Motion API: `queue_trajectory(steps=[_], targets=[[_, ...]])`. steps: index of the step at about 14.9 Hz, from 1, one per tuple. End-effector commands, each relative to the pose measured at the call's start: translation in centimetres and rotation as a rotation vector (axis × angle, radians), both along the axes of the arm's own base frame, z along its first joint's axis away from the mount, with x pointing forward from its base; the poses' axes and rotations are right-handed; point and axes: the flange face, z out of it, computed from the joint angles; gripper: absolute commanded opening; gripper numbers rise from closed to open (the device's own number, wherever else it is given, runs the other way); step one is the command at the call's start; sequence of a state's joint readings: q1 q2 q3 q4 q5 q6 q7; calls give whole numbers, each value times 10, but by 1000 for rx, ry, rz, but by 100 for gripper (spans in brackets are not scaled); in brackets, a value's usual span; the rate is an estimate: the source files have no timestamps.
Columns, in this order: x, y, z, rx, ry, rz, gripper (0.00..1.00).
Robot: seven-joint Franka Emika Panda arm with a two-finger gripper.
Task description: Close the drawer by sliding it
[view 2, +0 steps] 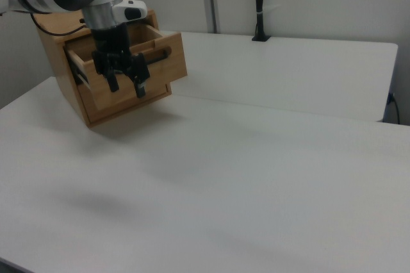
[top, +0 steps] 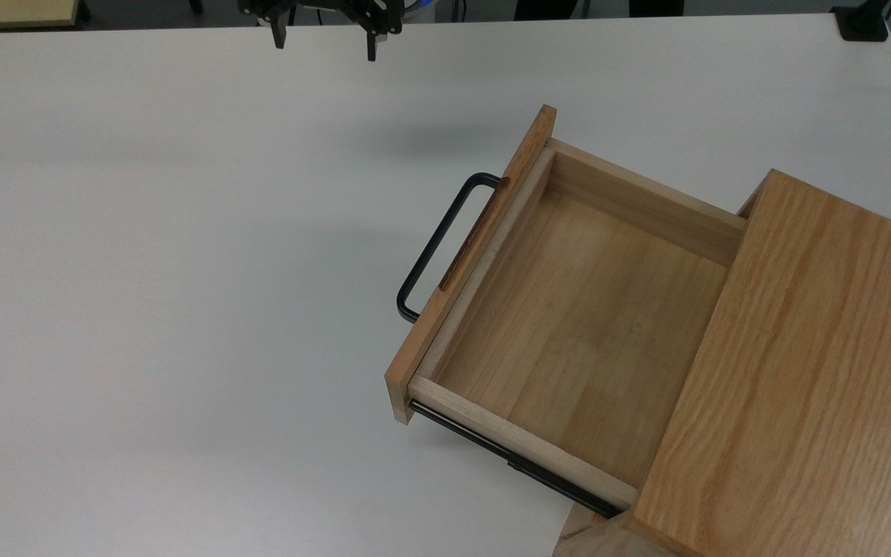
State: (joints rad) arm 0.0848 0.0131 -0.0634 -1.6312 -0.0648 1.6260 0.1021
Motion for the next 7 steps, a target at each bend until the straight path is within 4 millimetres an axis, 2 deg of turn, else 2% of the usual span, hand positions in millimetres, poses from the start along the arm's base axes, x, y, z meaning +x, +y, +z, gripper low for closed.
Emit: queue_trajectory(steps=[1,3,4,7], targets=[[0,2,2,-3,-11,-9,36],[2,2,1,6,-16,-11,6],[3,3,1,19,-17,-12,0],[13,5,-8,33,-40,-16,0]])
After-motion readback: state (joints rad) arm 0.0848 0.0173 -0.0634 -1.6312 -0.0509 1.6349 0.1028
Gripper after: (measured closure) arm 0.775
